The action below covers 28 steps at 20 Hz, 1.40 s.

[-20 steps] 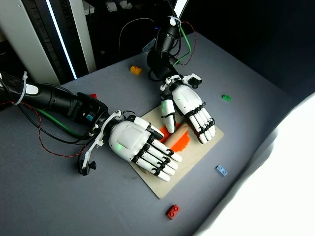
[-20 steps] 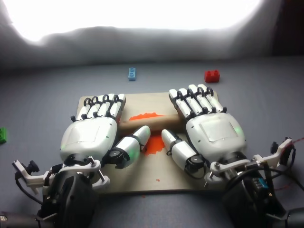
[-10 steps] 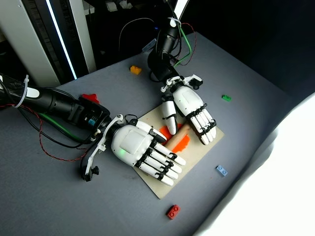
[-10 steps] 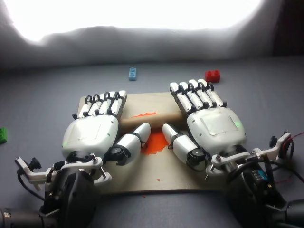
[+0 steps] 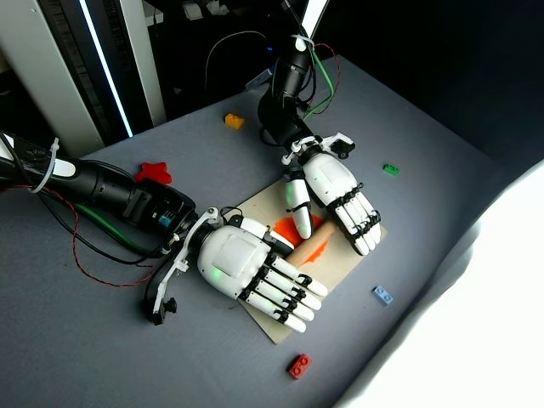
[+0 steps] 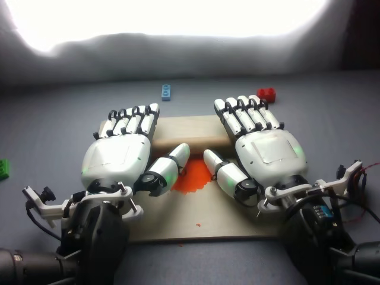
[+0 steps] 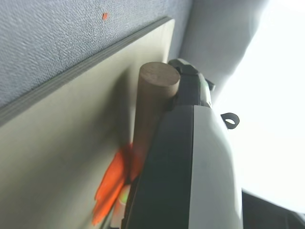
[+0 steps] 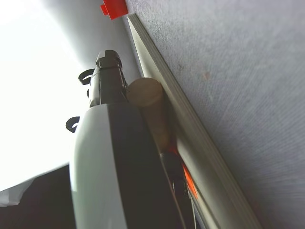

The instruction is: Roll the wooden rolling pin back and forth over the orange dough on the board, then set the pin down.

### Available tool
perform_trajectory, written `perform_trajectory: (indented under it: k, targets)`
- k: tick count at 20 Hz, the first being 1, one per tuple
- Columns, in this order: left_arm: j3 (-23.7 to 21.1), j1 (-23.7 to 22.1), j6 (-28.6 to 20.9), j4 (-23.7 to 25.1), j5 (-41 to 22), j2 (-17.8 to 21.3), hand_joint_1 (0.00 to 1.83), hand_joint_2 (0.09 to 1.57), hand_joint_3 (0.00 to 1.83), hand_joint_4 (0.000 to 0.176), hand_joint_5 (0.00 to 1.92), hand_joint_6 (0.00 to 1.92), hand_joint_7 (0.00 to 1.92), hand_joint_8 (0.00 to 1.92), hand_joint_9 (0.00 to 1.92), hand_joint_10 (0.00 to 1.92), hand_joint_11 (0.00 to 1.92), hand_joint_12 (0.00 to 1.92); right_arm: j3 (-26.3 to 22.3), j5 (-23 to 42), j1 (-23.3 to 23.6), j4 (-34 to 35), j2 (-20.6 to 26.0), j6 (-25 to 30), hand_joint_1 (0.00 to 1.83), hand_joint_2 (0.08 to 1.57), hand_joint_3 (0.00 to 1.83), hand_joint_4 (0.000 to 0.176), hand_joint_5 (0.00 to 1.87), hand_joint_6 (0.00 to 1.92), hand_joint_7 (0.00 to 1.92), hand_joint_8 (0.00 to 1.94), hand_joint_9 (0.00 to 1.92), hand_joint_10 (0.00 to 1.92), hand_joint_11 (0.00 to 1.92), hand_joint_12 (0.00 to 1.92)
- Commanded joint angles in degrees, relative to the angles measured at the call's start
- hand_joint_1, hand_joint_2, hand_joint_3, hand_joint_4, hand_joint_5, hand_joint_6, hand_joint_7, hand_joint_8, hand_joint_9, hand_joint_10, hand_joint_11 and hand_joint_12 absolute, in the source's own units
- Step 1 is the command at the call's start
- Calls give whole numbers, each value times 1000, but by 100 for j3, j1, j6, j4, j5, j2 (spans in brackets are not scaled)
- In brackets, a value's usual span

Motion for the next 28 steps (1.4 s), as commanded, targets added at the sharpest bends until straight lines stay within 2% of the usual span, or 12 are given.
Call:
perform_trajectory:
  k: [1,11,19,24,28]
  targets:
    - [63,-1,228,125,-161,-20,0,1444,1,0,24,0,39,0,44,0,0,384,66,366,36,-76,4,93,0,1441,12,0,24,8,2,1,0,0,0,0]
    - [103,43,454,-29,-49,-45,0,1446,0,0,6,1,38,0,46,3,0,399,231,242,119,-75,-27,304,0,1435,8,0,31,11,14,5,0,0,0,0]
    - [348,-21,460,-36,89,-131,0,1447,1,0,4,2,29,1,34,1,0,396,354,105,143,-72,-46,412,0,1437,9,0,21,6,8,3,0,0,0,0]
    - [414,-75,258,-84,216,-151,0,1447,1,0,29,6,57,5,65,7,0,464,466,37,141,-58,-83,458,0,1437,8,0,19,5,13,5,0,0,0,0]
    - [493,-110,109,-100,306,-181,0,1448,1,0,28,0,51,0,51,0,0,422,530,12,140,-58,-112,481,0,1437,8,0,13,3,1,0,0,0,0,0]
